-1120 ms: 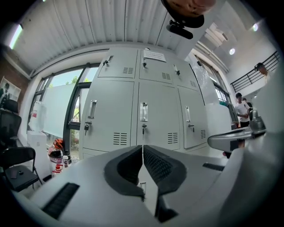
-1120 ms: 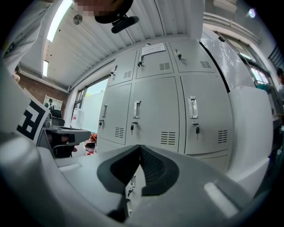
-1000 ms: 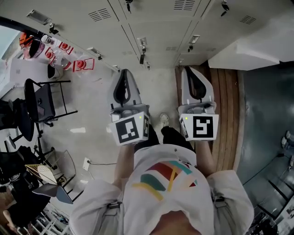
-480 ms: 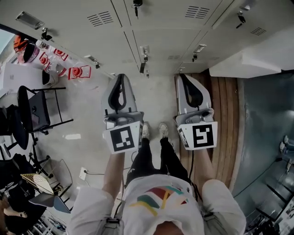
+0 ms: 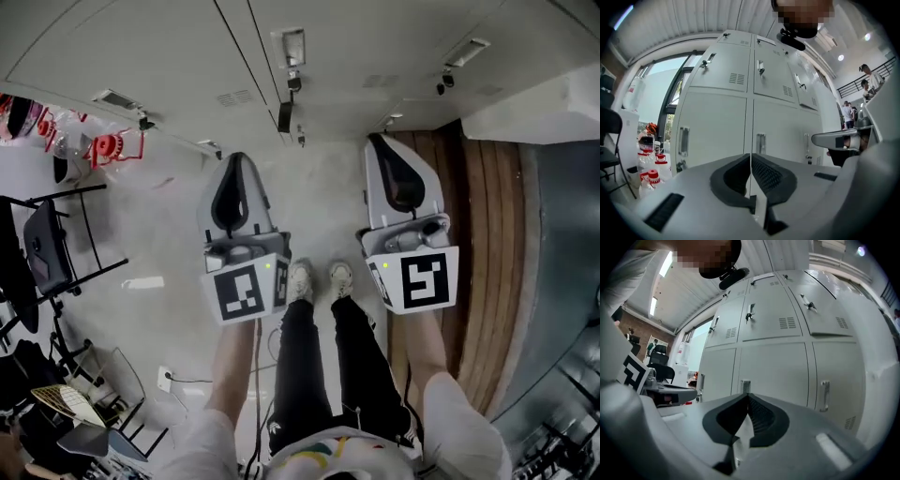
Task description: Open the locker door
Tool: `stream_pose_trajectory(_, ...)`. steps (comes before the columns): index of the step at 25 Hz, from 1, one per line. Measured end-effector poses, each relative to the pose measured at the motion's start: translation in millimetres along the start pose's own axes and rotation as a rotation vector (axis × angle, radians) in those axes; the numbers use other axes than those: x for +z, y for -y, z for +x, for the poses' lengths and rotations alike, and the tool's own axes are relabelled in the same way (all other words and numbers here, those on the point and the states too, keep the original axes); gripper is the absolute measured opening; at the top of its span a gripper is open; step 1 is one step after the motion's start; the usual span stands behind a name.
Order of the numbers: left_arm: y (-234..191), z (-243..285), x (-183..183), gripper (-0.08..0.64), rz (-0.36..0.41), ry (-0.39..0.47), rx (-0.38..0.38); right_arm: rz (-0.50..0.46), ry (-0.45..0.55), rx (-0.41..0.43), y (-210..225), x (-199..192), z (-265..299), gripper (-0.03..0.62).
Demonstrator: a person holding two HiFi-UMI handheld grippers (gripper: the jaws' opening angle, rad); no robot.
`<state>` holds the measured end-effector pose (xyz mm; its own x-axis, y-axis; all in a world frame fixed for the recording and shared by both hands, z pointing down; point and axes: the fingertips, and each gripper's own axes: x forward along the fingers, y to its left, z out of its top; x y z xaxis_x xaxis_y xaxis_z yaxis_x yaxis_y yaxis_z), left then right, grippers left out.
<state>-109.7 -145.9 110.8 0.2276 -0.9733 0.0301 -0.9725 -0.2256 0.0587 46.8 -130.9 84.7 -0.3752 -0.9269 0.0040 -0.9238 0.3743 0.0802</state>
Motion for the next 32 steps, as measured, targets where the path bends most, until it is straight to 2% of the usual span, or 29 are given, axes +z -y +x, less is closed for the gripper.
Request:
stream_pose_trajectory(3, -12, 9, -75, 0.02, -0.002, 0.021, -0.008, -0.029, 0.035, -0.024, -1, -73, 5, 0.005)
stream_pose_trajectory(8, -25, 31, -199, 0.021, -0.068, 0.068, -0.018, -0.059, 0.084, -0.011, -14, -195, 22, 0.005)
stream_pose_trajectory(13, -25, 54, -284, 0.021, 0.01, 0.158, -0.05, -0.087, 0.119, 0.007, -21, -300, 42, 0.005)
stream_pose_trajectory(15, -27, 57, -312, 0.021, 0.0, 0.158, -0.061, -0.1, 0.112, 0.031, -26, -334, 46, 0.005)
stream_pose_trajectory(18, -29, 59, -342, 0.021, -0.057, 0.153, -0.064, -0.074, 0.137, 0.065, -35, -365, 52, 0.005)
stream_pose_trajectory(20, -30, 61, -360, 0.021, -0.068, 0.149, -0.052, -0.064, 0.135, 0.073, -40, -382, 55, 0.005)
stream_pose_trajectory(22, -31, 65, -378, 0.021, -0.055, 0.132, -0.036, -0.075, 0.122, 0.077, -44, -398, 58, 0.005)
stream_pose_trajectory(26, -31, 67, -405, 0.021, 0.018, 0.117, -0.019, -0.078, 0.089, 0.094, -53, -430, 64, 0.005)
stream_pose_trajectory(29, -21, 72, -406, 0.021, 0.063, 0.152, -0.067, -0.072, 0.076, 0.076, -45, -446, 76, 0.005)
stream_pose_trajectory(32, -16, 76, -415, 0.021, 0.041, 0.139, -0.103, -0.072, 0.108, 0.096, -50, -449, 85, 0.006)
